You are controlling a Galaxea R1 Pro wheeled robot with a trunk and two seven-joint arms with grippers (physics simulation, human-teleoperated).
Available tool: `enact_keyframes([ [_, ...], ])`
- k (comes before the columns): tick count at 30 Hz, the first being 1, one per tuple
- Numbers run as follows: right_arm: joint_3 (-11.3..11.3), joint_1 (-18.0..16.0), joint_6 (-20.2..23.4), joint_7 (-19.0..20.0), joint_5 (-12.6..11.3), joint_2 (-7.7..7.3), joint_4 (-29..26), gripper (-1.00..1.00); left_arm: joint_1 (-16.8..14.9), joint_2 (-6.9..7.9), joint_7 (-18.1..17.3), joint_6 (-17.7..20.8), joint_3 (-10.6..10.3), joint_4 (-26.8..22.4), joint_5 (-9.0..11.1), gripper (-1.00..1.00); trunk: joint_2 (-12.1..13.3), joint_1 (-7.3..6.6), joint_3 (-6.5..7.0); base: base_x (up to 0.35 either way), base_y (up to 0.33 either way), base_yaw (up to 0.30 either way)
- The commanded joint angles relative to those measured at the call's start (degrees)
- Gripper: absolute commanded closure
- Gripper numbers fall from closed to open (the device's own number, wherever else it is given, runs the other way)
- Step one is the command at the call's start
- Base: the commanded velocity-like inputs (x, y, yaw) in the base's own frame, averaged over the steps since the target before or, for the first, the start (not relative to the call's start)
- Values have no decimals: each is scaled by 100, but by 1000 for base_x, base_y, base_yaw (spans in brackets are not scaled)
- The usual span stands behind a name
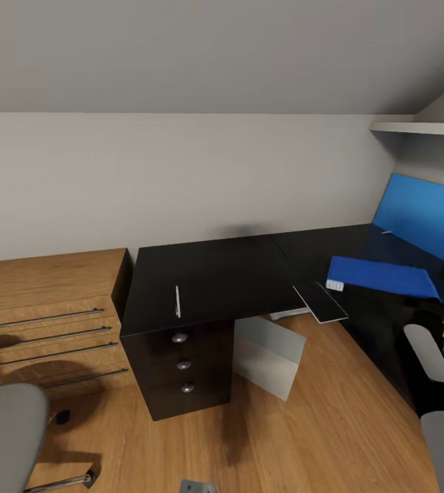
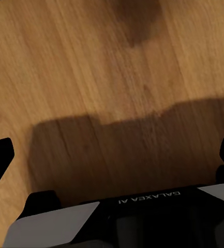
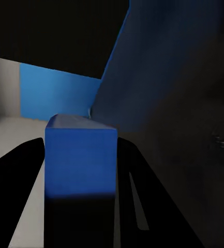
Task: In the bedroom, organize the workspace by keeping the computer under the desk, ensuring the monitor is on the desk, placing the keyboard on the desk next to the monitor, placing the mouse on the desk next to the keyboard, moving the folder from the swivel chair onto the desk next to the mouse, stacking the notebook on top of the folder with the pen on top of the notebook, and positioning the swivel chair next to the desk.
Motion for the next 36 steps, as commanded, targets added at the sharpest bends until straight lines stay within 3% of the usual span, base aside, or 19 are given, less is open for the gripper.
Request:
enact_keyframes([
  [1, 34, -46, -89, -6, -4, 12, 44, 100, -3, 0, 50, 18, -10, -4, 61, -100, -3, 0, -6, 0, 0, 0],
  [4, 255, -144, -389, -4, 290, 165, 176, 100, -3, 0, 47, 18, -10, 10, 61, -100, -3, 0, -6, 0, 0, 0],
  [6, 463, -177, -713, -6, 648, 324, 231, 100, -3, 0, 44, 18, -14, 43, 61, -100, -3, 0, -6, 0, 0, 0],
  [7, 560, -189, -938, -5, 900, 438, 252, 100, -3, 0, 43, 18, -16, 67, 61, -100, -3, 0, -6, 0, 0, 0],
  [9, 623, -197, -1125, -2, 1123, 575, 265, 100, -3, 0, 42, 18, -17, 84, 61, -100, -3, 0, -6, 0, 0, 0],
  [10, 661, -199, -1249, 3, 1293, 736, 273, 100, -3, 0, 38, 18, -18, 96, 61, -100, -3, 0, -6, 0, 0, 0],
  [12, 693, -196, -1356, 15, 1445, 974, 280, 100, -3, 0, 32, 18, -18, 111, 61, -100, -3, 0, -6, 0, 0, 0],
  [15, 706, -190, -1436, 24, 1547, 1185, 277, 100, -3, 0, 20, 13, -19, 121, 58, -100, -3, 0, -6, 0, 0, 0],
  [22, 695, -186, -1493, 28, 1604, 1297, 149, 100, -3, 0, 11, -273, -88, 90, 53, -100, -3, 0, -6, 0, 0, 0],
  [24, 685, -182, -1500, 31, 1611, 1306, 87, 100, -3, 0, 38, -538, -353, 101, 54, -100, 77, -44, 30, 0, 0, 0],
  [27, 648, -180, -1497, 33, 1612, 1311, 57, 100, -3, 0, 60, -673, -574, 117, 64, -100, 197, -110, 84, 0, 0, 0],
  [36, 647, -172, -1498, 33, 1619, 1323, 72, 100, -3, 0, 59, -663, -598, 445, 70, -100, 558, -308, 246, 0, 0, 0],
])
